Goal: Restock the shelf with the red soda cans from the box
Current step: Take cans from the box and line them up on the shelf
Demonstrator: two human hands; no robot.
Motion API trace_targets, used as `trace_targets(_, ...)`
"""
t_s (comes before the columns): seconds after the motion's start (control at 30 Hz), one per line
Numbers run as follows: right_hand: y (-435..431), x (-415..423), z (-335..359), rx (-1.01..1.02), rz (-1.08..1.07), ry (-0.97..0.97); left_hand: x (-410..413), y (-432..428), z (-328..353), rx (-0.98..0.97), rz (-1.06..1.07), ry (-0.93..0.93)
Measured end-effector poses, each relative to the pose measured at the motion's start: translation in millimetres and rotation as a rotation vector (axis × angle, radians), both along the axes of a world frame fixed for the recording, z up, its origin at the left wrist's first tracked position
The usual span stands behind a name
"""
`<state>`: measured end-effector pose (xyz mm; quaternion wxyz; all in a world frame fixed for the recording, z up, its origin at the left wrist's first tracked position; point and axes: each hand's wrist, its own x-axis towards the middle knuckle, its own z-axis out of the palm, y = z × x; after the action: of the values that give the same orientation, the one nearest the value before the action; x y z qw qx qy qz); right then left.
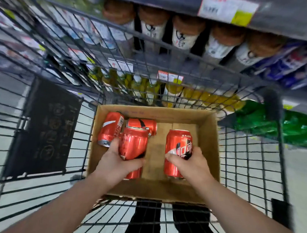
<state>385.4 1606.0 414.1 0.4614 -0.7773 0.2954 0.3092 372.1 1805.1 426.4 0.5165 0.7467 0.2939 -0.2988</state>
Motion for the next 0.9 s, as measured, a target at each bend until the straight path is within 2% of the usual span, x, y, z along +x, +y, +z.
trace_targets(0.2,-19,-7,107,0.000,-0.104,-0.229,3,-31,92,-0.091,0.017,-0.185)
trace_targets(0.4,-53,-23,198,0.048,-0.224,-0.436,12,-70,169,-0.121,-0.067,-0.343)
trace_targets(0.57,-105,-52,258,0.006,-0.357,-0.591,8,-122,228,-0.205,-0.148,-0.506)
trace_targets(0.73,-172,-114,304,-0.074,-0.505,-0.716,-25,-200,271,-0.302,-0.269,-0.584)
trace_targets(0.9,-251,-220,335,-0.170,-0.672,-0.780,-99,-303,299,-0.432,-0.429,-0.581)
